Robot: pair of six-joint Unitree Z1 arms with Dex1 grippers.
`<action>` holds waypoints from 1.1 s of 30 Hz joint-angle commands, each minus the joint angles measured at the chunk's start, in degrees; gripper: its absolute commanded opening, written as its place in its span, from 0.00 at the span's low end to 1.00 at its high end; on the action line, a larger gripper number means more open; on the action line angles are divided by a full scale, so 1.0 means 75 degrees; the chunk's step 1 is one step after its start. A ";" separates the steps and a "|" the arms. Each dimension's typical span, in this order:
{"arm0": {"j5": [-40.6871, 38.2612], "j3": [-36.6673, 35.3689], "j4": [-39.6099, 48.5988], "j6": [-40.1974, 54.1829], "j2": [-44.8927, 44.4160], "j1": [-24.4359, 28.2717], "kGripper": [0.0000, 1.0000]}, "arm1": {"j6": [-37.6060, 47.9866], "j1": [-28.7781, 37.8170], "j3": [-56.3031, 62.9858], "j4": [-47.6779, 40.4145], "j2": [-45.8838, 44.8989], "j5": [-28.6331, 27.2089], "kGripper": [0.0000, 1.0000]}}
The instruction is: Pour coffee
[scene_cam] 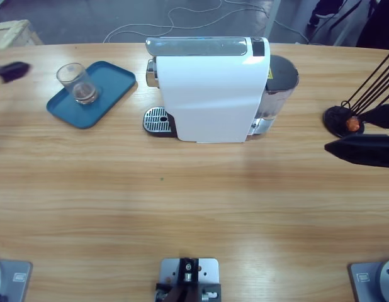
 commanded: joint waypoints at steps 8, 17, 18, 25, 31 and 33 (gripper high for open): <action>0.0002 -0.1142 0.6993 -0.1748 -0.4666 -0.3706 0.98 | -0.0446 0.0074 -0.0261 0.1172 -0.0427 -0.1000 1.00; -0.1376 -0.1320 0.7291 -0.1985 -0.4615 -0.3828 0.99 | -0.1036 0.0074 0.1000 0.0556 -0.0629 -0.1858 1.00; -0.1416 -0.1451 0.7490 -0.1985 -0.4545 -0.3882 0.99 | -0.1039 0.0074 0.1185 0.0286 -0.0790 -0.1881 1.00; -0.1310 -0.1882 0.8116 -0.1455 -0.4050 -0.4057 0.99 | -0.1031 0.0074 0.1045 0.0500 -0.0729 -0.2038 1.00; -0.1217 -0.1660 0.7698 -0.0836 -0.3841 -0.4057 0.99 | -0.1043 0.0074 0.1045 0.0507 -0.0699 -0.2052 1.00; -0.1184 -0.1660 0.7689 -0.0836 -0.3865 -0.4057 0.99 | -0.1050 0.0074 0.1089 0.0493 -0.0842 -0.2022 1.00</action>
